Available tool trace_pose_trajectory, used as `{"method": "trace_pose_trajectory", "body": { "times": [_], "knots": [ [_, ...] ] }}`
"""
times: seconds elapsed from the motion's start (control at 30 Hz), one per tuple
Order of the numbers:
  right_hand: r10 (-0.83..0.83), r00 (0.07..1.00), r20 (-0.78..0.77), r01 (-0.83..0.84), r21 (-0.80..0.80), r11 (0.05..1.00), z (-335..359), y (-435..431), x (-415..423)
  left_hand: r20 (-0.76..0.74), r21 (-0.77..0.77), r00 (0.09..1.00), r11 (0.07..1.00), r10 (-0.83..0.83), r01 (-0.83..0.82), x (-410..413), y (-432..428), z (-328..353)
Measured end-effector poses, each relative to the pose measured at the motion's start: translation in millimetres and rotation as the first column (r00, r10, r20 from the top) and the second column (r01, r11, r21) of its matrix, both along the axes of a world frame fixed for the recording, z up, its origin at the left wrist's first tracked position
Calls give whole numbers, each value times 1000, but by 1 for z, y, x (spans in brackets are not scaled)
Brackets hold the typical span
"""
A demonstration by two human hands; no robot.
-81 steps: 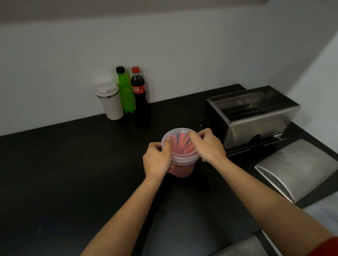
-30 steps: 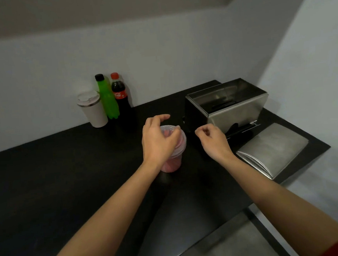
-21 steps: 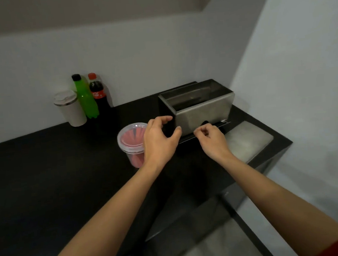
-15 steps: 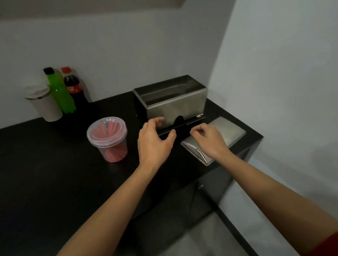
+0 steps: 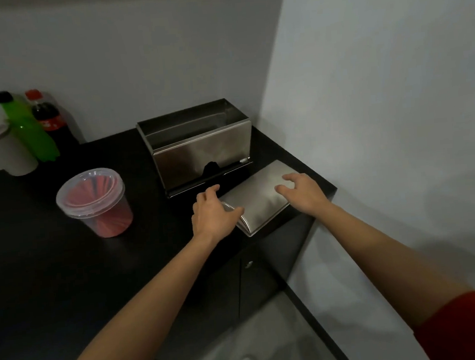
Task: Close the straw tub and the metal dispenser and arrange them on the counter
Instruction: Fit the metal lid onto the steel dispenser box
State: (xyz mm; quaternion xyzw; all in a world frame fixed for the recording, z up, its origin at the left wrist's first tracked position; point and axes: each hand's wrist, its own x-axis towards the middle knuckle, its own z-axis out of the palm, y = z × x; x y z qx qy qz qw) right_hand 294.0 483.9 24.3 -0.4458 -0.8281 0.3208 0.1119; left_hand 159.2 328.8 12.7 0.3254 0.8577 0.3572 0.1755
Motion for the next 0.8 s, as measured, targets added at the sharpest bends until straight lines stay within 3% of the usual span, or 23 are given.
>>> {"method": "trace_pose_trajectory", "body": {
  "times": [0.2, 0.57, 0.8],
  "knots": [
    [-34, 997, 72, 34, 4, 999, -4, 41, -6, 36, -135, 999, 991, 27, -21, -7, 14, -14],
    [-1, 982, 187, 21, -102, 995, -13, 87, -4, 195, -132, 972, 986, 131, -107, -2, 23, -19],
    [43, 987, 157, -9, -209, 978, -22, 101, -2, 294, -101, 929, 974, 223, -201, 6, 32, -18]
  ]
}}
